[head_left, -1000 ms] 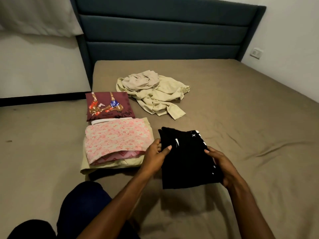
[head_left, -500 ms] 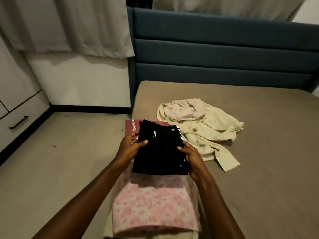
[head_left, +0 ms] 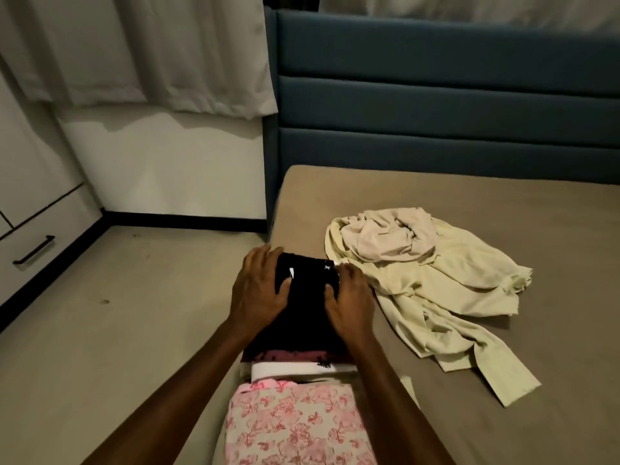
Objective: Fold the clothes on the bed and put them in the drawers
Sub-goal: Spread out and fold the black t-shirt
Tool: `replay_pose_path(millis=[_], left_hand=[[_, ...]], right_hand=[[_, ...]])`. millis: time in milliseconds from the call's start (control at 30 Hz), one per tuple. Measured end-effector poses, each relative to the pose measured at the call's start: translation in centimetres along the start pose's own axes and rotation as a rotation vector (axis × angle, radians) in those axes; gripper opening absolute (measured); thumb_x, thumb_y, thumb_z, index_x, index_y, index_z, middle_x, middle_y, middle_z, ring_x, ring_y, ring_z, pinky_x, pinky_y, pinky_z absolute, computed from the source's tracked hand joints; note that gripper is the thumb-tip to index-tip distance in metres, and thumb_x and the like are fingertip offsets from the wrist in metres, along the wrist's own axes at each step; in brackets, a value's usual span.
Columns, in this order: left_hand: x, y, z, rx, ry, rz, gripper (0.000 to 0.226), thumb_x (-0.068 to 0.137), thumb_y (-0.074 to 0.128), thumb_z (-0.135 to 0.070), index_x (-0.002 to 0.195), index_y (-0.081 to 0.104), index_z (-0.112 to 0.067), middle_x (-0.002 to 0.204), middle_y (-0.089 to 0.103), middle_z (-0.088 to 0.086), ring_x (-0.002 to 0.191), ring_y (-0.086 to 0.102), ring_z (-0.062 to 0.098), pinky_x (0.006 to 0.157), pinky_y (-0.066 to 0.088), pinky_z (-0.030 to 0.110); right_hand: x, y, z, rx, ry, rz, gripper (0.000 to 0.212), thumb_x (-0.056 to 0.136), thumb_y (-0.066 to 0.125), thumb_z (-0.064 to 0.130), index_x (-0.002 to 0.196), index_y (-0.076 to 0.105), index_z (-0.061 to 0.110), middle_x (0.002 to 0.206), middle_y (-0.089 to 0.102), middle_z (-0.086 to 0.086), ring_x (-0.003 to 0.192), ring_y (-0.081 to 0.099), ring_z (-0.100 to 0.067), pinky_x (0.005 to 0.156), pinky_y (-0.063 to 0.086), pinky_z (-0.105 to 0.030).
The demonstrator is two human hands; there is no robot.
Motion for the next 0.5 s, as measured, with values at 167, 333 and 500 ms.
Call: replay_pose_path(millis=[167, 333, 500], left_hand=[[-1.1, 6.0, 1.2, 0.095, -0.098, 0.405, 0.099, 0.084, -0.010, -0.084, 0.164, 0.009, -0.030, 0.172, 0.002, 0.003, 0.159, -0.001, 0.022, 0.126, 0.002, 0.048], [-1.7, 7.5, 2.0, 0.112, -0.128, 0.400, 0.108, 0.075, -0.024, -0.084, 0.164, 0.008, -0.032, 0.172, 0.003, 0.001, 0.159, -0.001, 0.019, 0.127, 0.002, 0.048], [-1.5, 6.7, 1.4, 0.121, -0.132, 0.401, 0.103, 0.080, -0.009, -0.084, 0.163, 0.016, -0.030, 0.171, 0.011, 0.005, 0.158, 0.007, 0.023, 0.124, 0.009, 0.057]], right_hand=[[-1.1, 4.3, 0.7, -0.082, -0.056, 0.255, 0.069, 0.106, 0.015, 0.057, 0.163, 0.026, 0.019, 0.170, 0.020, -0.011, 0.158, 0.014, -0.027, 0.127, 0.009, -0.044], [-1.3, 4.8, -0.7, 0.007, -0.061, 0.310, 0.065, 0.109, 0.020, 0.056, 0.165, 0.019, 0.022, 0.173, 0.010, -0.006, 0.160, 0.005, -0.022, 0.128, 0.003, -0.041], [-0.8, 3.6, -2.5, 0.254, -0.066, 0.247, 0.059, 0.108, 0.032, 0.053, 0.158, 0.038, 0.021, 0.166, 0.033, -0.004, 0.154, 0.027, -0.021, 0.125, 0.024, -0.047]])
Point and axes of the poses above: each hand's wrist, its own x-axis towards the middle knuckle, its own y-axis out of the palm, z = x × y, the point moved 1 cm from there along x, towards the middle knuckle
